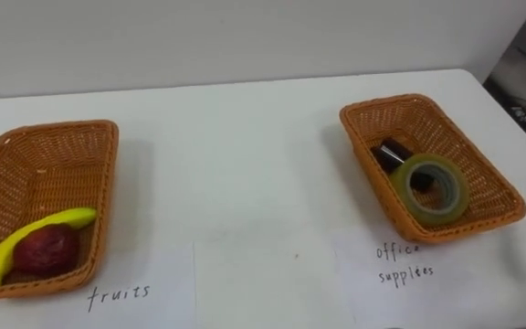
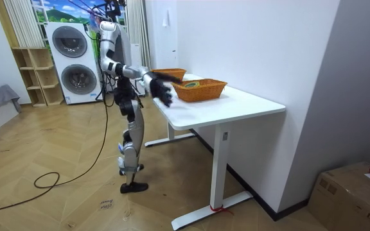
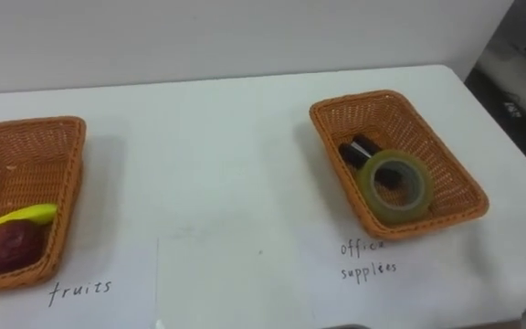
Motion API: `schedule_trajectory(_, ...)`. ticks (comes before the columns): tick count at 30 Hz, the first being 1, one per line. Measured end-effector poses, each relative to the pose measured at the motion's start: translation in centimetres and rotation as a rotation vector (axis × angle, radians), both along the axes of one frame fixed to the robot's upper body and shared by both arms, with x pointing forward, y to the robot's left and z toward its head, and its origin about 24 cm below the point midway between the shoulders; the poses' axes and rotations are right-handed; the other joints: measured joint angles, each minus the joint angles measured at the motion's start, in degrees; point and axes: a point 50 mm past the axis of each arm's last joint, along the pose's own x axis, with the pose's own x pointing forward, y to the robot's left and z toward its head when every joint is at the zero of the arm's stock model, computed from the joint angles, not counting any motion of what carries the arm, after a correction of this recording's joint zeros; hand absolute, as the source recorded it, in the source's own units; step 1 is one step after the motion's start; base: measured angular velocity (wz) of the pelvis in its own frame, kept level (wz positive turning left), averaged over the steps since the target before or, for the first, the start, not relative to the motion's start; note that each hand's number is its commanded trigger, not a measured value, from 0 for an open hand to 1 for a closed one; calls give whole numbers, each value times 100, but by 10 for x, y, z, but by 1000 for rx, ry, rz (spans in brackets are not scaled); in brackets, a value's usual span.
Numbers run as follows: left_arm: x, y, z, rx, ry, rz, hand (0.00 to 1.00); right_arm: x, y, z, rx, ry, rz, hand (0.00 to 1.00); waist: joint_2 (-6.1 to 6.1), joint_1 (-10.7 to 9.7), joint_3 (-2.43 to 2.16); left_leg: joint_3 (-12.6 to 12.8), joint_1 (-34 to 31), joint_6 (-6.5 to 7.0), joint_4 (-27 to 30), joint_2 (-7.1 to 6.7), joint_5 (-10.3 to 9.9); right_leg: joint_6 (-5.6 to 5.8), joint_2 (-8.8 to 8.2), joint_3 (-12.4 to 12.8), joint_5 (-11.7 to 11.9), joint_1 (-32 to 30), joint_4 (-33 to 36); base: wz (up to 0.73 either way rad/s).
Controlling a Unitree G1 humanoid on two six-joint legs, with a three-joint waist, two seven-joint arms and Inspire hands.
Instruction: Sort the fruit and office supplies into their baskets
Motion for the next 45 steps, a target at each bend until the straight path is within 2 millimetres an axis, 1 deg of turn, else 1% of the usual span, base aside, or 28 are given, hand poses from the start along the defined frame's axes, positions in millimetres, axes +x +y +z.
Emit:
schedule_trajectory(2, -2, 0, 0, 0, -1, 2, 0, -13, -1, -14, 63, 5, -84, 0, 37, -29, 2, 42, 27, -8, 8, 16, -25, -11, 18, 77, -7, 11, 6, -12)
schedule_trajectory(3, -1, 0, 0, -1, -3, 1, 0, -16, -2, -17, 79, 13, -107, 0, 46, -40, 3, 54, 27, -7, 6, 12, -25, -11, 16, 72, -7, 13, 6, -4)
schedule_trajectory(5, -1, 0, 0, -3, -11, -1, 0, -29, -5, -30, 138, 42, -178, 0, 80, -73, -2, 61, 28, -1, -2, -2, -28, -19, 5, 75, -19, 18, 12, 0)
schedule_trajectory(6, -1, 0, 1, -3, -13, -1, 0, -32, -6, -33, 151, 46, -192, 0, 88, -84, -2, 63, 28, -1, 3, -5, -28, -20, 1, 76, -25, 16, 15, 0)
schedule_trajectory(10, -4, 0, 1, -3, -18, 4, 0, -45, -6, -47, 212, 83, -277, 0, 76, -213, -5, 63, 29, 0, 32, -14, -28, -10, -1, 109, -81, -22, 22, 0)
schedule_trajectory(16, -1, 0, 2, -18, -31, -1, 0, -70, -9, -68, 337, 115, -439, 0, 55, -308, -14, 59, 22, -1, 29, -16, -27, -11, 0, 110, -81, 9, 18, 0)
schedule_trajectory(18, 2, -1, 2, -25, -43, -5, 0, -78, -6, -76, 357, 155, -470, 0, 48, -310, -16, 60, 20, -1, 29, -17, -28, -13, 1, 136, -83, 9, 20, 0)
schedule_trajectory(21, 7, -2, 2, -38, -55, -6, 0, -92, 3, -89, 393, 217, -527, 0, 39, -299, -16, 60, 24, -2, 17, -18, -29, -19, 1, 143, -97, 6, 20, 0)
schedule_trajectory(23, 7, -2, 2, -42, -57, -8, 0, -105, 11, -98, 418, 261, -554, 0, 43, -272, -22, 59, 39, -2, 5, -21, -30, -20, -1, 142, -101, 10, 24, 0)
schedule_trajectory(27, 6, -2, 2, -44, -53, -7, 0, -117, 21, -111, 448, 339, -574, 0, 41, -266, -22, 58, 37, 0, 4, -24, -31, -20, 3, 182, -102, 10, 21, 0)
schedule_trajectory(28, 6, -3, 2, -45, -52, -8, 0, -121, 25, -116, 458, 367, -569, 0, 71, -238, -12, 61, 37, 2, 5, -25, -34, -20, 10, 229, -102, 5, 19, 0)
schedule_trajectory(30, 7, -3, 1, -47, -52, -9, 0, -126, 32, -123, 476, 417, -560, 0, 100, -192, -10, 57, 38, 3, 6, -26, -39, -20, 12, 242, -102, -3, 20, 0)
schedule_trajectory(33, 5, -6, 0, -53, -45, -7, 0, -129, 42, -133, 493, 483, -513, 0, 160, -127, -13, 48, 44, 7, 12, -27, -51, -20, 14, 253, -102, -19, 21, 0)
schedule_trajectory(35, 1, -11, -2, -68, -29, 5, 0, -128, 53, -142, 491, 548, -404, 0, 202, -99, -7, 65, 49, 6, 33, -24, -61, -20, 17, 255, -102, -8, 21, 0)
schedule_trajectory(36, 0, -12, -3, -72, -27, 8, 0, -127, 55, -144, 490, 564, -375, 0, 213, -76, -6, 67, 49, 5, 37, -24, -64, -20, 17, 258, -102, -8, 20, 0)
schedule_trajectory(38, -1, -17, -5, -88, -23, 6, 0, -132, 65, -155, 512, 630, -264, 0, 228, 60, -6, 51, 42, 4, 48, -21, -67, -21, 16, 249, -104, -10, 19, 0)
schedule_trajectory(39, -2, -17, -5, -91, -17, 7, 0, -132, 68, -158, 522, 642, -231, 0, 231, 86, -6, 45, 44, 2, 52, -18, -70, -23, 18, 249, -104, -8, 18, 0)
schedule_trajectory(40, -5, -18, -6, -95, -4, 10, 0, -133, 74, -163, 540, 671, -157, 0, 233, 149, -6, 41, 55, -3, 57, -15, -75, -25, 20, 249, -106, -5, 16, 0)
schedule_trajectory(41, -5, -19, -7, -99, 4, 13, 0, -133, 80, -167, 550, 707, -66, 0, 237, 183, -4, 39, 54, -3, 62, -14, -79, -27, 18, 243, -107, 5, 14, 0)
schedule_trajectory(42, -6, -20, -7, -101, 8, 14, 0, -132, 82, -169, 549, 725, -14, 0, 240, 203, -3, 39, 54, -3, 62, -14, -80, -27, 18, 243, -107, 7, 13, 0)
schedule_trajectory(44, -8, -22, -8, -108, 14, 17, 0, -126, 94, -174, 544, 773, 196, 0, 245, 305, 0, 37, 53, -2, 60, -16, -82, -26, 17, 240, -107, 8, -3, 0)
schedule_trajectory(45, -8, -23, -8, -111, 13, 17, 0, -125, 97, -176, 541, 785, 248, 0, 245, 324, 0, 34, 53, -2, 60, -17, -82, -26, 16, 234, -107, 10, -9, 4)
